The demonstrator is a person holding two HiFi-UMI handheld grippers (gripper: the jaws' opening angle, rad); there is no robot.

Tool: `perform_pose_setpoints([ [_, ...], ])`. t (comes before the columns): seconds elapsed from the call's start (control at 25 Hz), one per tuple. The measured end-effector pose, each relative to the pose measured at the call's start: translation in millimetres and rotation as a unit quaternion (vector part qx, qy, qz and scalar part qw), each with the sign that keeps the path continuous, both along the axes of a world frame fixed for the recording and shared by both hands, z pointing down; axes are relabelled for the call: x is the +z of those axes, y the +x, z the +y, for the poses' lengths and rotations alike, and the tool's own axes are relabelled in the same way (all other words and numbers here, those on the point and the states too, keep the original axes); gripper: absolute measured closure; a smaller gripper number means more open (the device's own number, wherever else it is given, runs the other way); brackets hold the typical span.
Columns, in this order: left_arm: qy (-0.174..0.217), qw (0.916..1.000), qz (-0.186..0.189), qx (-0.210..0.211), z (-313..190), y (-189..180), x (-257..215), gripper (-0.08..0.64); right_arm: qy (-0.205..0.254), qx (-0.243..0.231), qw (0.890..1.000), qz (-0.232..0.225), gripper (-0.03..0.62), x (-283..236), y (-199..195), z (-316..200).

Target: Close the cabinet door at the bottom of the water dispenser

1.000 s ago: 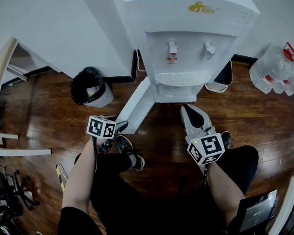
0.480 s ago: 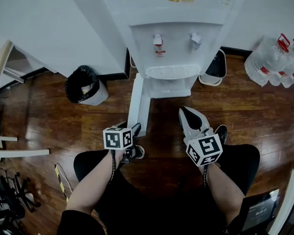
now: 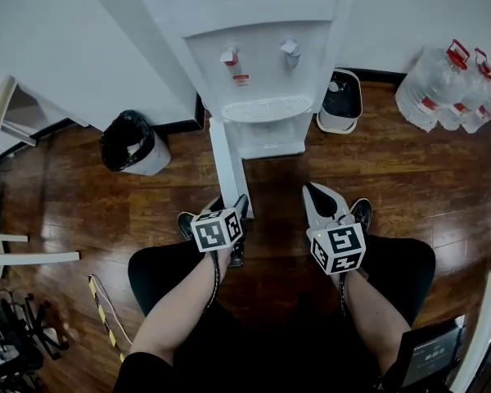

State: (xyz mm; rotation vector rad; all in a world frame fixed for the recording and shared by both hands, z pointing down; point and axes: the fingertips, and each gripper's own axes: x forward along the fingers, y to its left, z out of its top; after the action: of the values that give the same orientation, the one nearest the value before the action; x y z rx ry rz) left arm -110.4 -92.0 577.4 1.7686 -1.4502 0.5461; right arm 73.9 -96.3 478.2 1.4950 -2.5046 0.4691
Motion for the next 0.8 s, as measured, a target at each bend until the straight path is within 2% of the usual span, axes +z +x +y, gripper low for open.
perform_pose_setpoints([
  [0.16,-0.002,0.9995,0.007,-0.029,0,13,0,0.281,-0.036,0.000,0.999,0.017,0.586,32,1,9],
  [0.36,0.005,0.9971,0.016,-0.074,-7,30,-1,0.281,-0.092,0.019,0.996,-0.001,0.586,61,2,9],
  [0.44,0.007,0.9962,0.018,-0.085,-9,37,-1,0.281,-0.121,0.011,0.992,0.015,0.586,80,-1,14],
  [0.52,0.005,0.9957,0.024,-0.089,-9,43,-1,0.279,-0.167,-0.021,0.984,0.048,0.587,109,-9,26],
  [0.64,-0.005,0.9954,0.050,-0.082,-13,57,-2,0.275,-0.230,-0.089,0.964,0.098,0.586,155,-28,50],
  [0.72,-0.014,0.9951,0.072,-0.066,-18,69,-1,0.274,-0.243,-0.133,0.954,0.112,0.584,170,-45,59],
  [0.8,-0.021,0.9949,0.094,-0.030,-21,84,-2,0.276,-0.248,-0.164,0.949,0.102,0.581,173,-61,61],
])
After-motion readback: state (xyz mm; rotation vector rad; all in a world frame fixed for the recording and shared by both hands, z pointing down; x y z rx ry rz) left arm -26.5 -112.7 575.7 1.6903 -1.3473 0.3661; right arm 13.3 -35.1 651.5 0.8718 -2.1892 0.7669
